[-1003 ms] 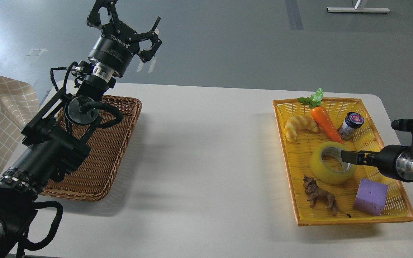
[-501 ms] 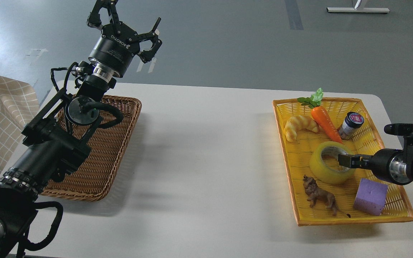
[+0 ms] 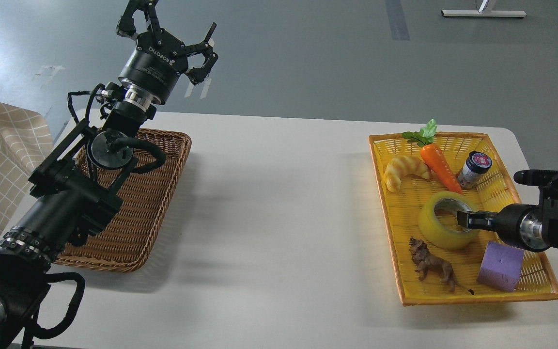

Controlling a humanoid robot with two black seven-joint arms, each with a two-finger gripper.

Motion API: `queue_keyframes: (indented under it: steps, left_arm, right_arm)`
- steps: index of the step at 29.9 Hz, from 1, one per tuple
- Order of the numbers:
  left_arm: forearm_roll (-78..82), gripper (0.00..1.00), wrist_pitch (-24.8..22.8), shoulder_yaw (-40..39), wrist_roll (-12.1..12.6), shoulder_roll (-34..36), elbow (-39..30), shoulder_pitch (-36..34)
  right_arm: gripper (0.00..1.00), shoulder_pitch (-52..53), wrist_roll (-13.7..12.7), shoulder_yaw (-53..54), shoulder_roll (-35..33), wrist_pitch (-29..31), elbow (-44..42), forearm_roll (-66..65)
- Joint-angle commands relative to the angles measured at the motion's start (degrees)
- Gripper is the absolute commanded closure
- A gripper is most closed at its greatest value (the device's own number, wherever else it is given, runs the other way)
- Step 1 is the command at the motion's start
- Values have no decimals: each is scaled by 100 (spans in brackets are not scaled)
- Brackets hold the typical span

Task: Place and transfer tape with both arms
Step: 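Lift the tape roll out of the tray toward the table center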

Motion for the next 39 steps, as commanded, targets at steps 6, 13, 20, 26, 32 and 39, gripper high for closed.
queue_keyframes:
  steps: [6,13,20,26,32,39]
  left_arm:
    - [-1,2,0,0,1,0,0,0]
    - [-1,2,0,0,1,-8,0,0]
    - [-1,2,0,-8,1,-8,0,0]
    - [7,2,0,-35,1,9,0,-9]
    - [7,2,0,-35,10,0,0,-35]
    - [16,2,0,-26,10,9,0,-79]
  right_arm:
    - [100,36,14,3,-31,0,42,18]
    - [100,404,40,38,-434,0,331,35]
    - [100,870,49,65,-760,0,1096,53]
    - [100,1616,49,47,-681,0,1299,71]
    - [100,2083,49,-5,55,0,1247,53]
    - [100,2320,40,-470,786,0,1176,-123]
